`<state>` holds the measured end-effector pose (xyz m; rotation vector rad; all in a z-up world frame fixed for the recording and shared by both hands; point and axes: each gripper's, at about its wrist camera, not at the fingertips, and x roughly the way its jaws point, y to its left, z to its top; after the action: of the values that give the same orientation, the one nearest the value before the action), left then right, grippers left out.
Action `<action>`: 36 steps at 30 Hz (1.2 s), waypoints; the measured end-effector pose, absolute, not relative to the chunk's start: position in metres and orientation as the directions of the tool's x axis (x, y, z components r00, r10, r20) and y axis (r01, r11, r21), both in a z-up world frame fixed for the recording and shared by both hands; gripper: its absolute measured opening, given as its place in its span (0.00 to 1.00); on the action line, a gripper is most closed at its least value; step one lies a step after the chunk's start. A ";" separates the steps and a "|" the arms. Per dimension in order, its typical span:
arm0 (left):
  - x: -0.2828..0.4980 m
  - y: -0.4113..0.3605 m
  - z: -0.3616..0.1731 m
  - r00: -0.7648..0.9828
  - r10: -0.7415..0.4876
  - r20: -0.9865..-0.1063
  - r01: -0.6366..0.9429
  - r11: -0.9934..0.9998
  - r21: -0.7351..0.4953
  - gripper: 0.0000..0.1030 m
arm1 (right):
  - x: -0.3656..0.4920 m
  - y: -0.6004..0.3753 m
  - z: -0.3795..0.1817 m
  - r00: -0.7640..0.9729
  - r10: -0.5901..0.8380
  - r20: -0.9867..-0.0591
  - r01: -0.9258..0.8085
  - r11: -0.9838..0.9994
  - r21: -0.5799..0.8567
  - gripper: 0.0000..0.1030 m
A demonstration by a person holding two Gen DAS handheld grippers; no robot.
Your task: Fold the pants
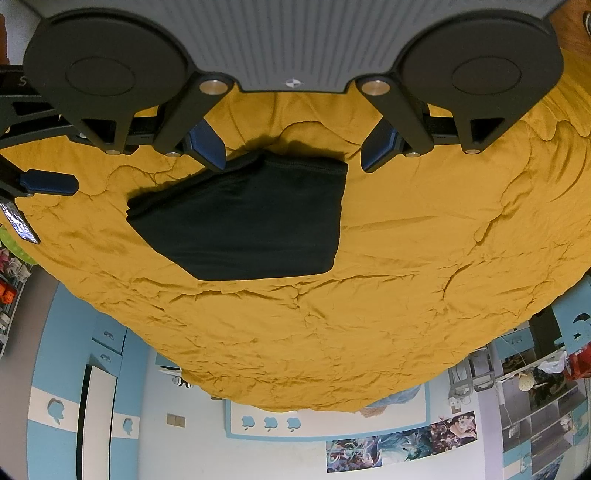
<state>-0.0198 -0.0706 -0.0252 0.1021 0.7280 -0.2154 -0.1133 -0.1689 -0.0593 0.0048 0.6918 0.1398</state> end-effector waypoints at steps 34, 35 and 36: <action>-0.021 -0.073 -0.018 0.736 -0.152 -0.660 0.209 0.978 0.008 0.90 | -0.117 -0.163 -0.060 0.760 0.124 -0.638 -0.117 0.992 0.054 0.79; -0.021 -0.073 -0.019 0.737 -0.152 -0.659 0.212 0.977 0.011 0.90 | -0.117 -0.163 -0.060 0.760 0.124 -0.638 -0.117 0.992 0.054 0.79; -0.021 -0.074 -0.019 0.738 -0.148 -0.659 0.212 0.977 0.017 0.90 | -0.117 -0.163 -0.060 0.760 0.124 -0.638 -0.117 0.992 0.054 0.79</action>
<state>-0.0210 -0.0744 -0.0186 0.0929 0.7146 -0.1978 -0.1171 -0.1631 -0.0600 0.0108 0.6956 0.1312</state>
